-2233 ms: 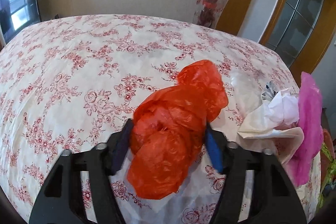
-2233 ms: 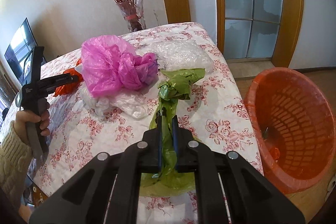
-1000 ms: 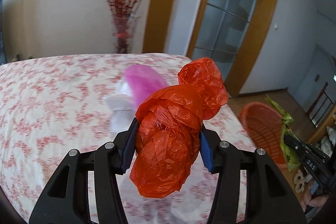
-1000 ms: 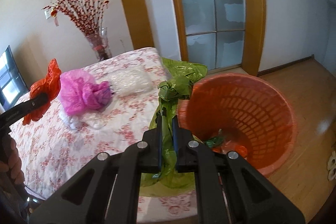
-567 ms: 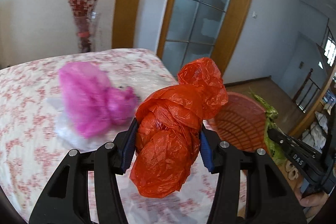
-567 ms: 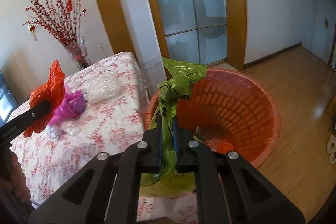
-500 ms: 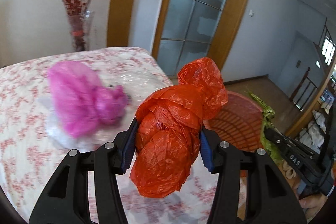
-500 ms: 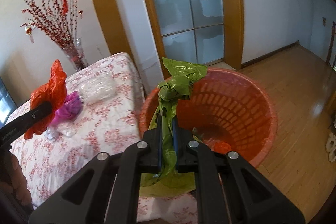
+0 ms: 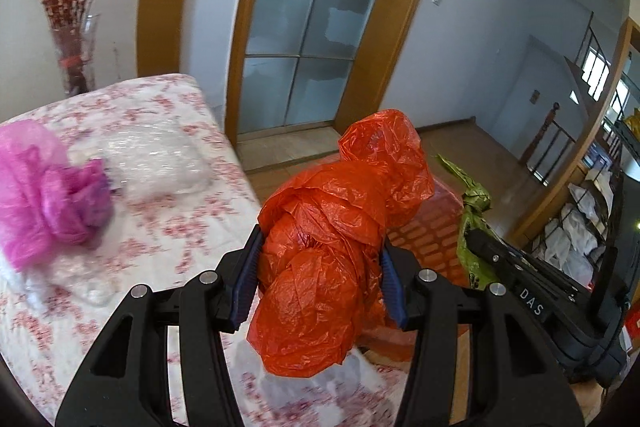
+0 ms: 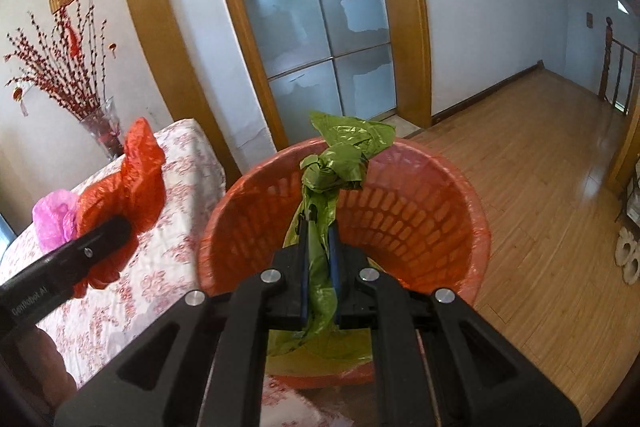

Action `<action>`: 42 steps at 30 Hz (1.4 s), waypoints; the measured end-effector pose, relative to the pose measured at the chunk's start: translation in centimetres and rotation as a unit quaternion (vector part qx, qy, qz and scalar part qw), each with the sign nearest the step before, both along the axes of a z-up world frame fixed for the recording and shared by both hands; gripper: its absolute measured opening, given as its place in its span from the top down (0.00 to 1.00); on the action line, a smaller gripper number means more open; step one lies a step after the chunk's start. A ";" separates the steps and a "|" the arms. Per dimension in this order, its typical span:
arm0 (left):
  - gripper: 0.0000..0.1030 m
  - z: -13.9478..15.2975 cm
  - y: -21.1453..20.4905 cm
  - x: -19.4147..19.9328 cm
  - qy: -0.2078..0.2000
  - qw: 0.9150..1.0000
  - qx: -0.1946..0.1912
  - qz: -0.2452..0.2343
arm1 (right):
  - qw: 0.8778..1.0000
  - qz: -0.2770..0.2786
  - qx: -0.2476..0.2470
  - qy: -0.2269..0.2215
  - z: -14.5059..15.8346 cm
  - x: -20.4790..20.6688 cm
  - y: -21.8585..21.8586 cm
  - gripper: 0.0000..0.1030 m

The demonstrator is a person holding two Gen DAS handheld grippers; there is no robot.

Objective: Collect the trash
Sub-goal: 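Carry both bags over the orange wastebasket and open both grippers to drop them, then move both tools back over the pink and clear bags on the bed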

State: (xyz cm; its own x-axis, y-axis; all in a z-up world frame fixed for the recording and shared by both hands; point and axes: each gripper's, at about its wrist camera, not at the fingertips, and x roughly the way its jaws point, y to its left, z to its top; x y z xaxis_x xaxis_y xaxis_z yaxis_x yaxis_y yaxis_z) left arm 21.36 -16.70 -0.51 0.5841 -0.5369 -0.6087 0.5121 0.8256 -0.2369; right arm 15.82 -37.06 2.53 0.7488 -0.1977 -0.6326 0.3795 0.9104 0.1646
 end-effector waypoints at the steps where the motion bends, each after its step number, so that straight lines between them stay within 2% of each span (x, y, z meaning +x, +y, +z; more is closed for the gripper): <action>1: 0.49 -0.2 -0.4 0.0 0.002 1.000 0.000 -0.004 | 1.000 -0.002 0.001 0.000 -0.1 0.1 -0.3 0.90; 17: 0.49 -2.3 -4.3 1.2 0.035 0.999 0.011 -0.031 | 0.999 -0.026 0.020 -0.005 -1.2 0.7 -3.2 0.89; 20: 0.46 -2.5 -4.6 1.4 0.039 0.999 0.014 -0.033 | 0.999 -0.028 0.023 -0.007 -1.3 0.8 -3.4 0.87; 22: 0.42 -2.7 -4.8 1.5 0.041 0.998 0.018 -0.033 | 0.999 -0.030 0.023 -0.008 -1.3 0.9 -3.7 0.83; 24: 0.38 -3.0 -4.7 1.6 0.043 0.998 0.021 -0.031 | 0.999 -0.034 0.023 -0.009 -1.3 0.9 -3.7 0.71; 27: 0.33 -3.2 -4.4 1.8 0.046 0.998 0.024 -0.027 | 0.999 -0.037 0.020 -0.009 -1.3 1.0 -3.7 0.64; 33: 0.32 -3.1 -3.6 1.8 0.046 0.998 0.030 -0.010 | 0.999 -0.045 0.019 -0.004 -1.6 0.6 -3.9 0.56; 42: 0.31 -2.7 0.0 2.3 0.040 0.998 0.040 0.027 | 0.999 -0.033 0.011 -0.001 -1.4 0.4 -2.7 0.48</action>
State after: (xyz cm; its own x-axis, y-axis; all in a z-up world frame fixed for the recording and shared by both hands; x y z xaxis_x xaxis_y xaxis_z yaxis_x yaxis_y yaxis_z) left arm 23.61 -16.72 -3.26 0.5594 -0.4527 -0.6943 0.4477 0.8700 -0.2066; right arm 16.23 -39.79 1.17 0.7359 -0.2329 -0.6357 0.4383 0.8796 0.1851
